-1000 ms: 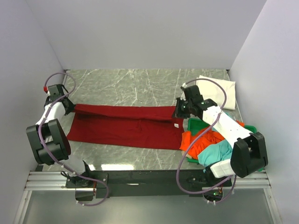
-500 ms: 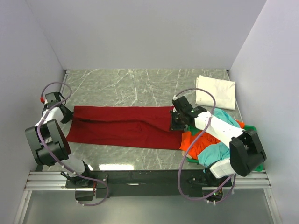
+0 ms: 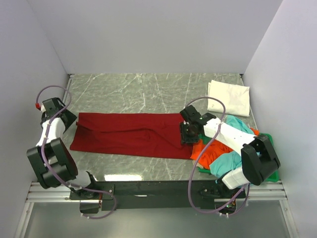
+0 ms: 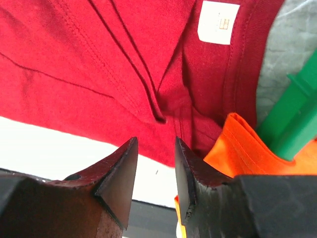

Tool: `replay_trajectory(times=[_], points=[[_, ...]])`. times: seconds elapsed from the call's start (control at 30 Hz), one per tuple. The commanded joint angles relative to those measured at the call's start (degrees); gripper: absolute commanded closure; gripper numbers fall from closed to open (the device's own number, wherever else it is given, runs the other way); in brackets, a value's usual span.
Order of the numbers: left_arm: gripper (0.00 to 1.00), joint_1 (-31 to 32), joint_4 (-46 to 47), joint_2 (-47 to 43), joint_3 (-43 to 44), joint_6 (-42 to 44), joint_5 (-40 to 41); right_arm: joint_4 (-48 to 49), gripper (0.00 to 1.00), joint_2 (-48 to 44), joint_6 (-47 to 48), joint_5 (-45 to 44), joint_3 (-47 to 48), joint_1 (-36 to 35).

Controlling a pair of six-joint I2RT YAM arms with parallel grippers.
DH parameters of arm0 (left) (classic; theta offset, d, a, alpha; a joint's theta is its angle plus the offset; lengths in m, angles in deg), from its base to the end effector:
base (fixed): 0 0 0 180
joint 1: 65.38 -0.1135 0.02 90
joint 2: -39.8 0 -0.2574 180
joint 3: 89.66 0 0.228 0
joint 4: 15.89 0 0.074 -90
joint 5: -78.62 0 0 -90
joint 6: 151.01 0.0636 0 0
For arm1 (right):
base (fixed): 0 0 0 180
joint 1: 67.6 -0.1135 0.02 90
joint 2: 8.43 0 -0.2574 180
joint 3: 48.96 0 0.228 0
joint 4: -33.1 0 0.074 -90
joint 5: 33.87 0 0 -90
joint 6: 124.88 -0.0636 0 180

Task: Fold and stack the t-shirts
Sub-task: Fold the tshirt

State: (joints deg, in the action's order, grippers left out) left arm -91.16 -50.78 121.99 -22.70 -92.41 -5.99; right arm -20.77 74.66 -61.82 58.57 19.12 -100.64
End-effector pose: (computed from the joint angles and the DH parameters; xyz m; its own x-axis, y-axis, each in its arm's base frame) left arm 0.2613 0.1328 0.2032 -0.3360 -0.7383 -0.5848 -0.7759 0.5690 -0.2725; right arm 0.2155 0.1434 0.1817 -0.9497 -0.0777 -0.3032 -0.1428 0.9696 0.1987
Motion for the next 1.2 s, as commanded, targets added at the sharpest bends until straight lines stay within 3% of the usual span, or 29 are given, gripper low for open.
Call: replay_trajectory(times=[0.0,0.33,0.57,0.8,1.17], points=[[0.38,0.38,0.39,-4.67,0.59,-1.47,0.94,-2.7,0.57,-2.14,1.62,-1.03,5.7,-0.27],[0.37,1.87,4.34,-12.94,-1.95,-3.76,0.51,2.74,0.59,10.58,4.44,2.66,19.07,-0.19],[0.37,9.43,9.26,-5.47,0.15,-3.67,-4.85,7.32,0.6,20.0,6.02,4.51,26.63,-0.19],[0.37,9.61,4.97,4.89,2.7,-5.34,-7.15,9.52,0.6,27.82,6.29,5.47,32.34,-0.1],[0.37,8.2,5.4,5.43,-3.45,-5.34,-6.18,10.04,0.6,31.61,6.2,4.86,32.97,-0.19]])
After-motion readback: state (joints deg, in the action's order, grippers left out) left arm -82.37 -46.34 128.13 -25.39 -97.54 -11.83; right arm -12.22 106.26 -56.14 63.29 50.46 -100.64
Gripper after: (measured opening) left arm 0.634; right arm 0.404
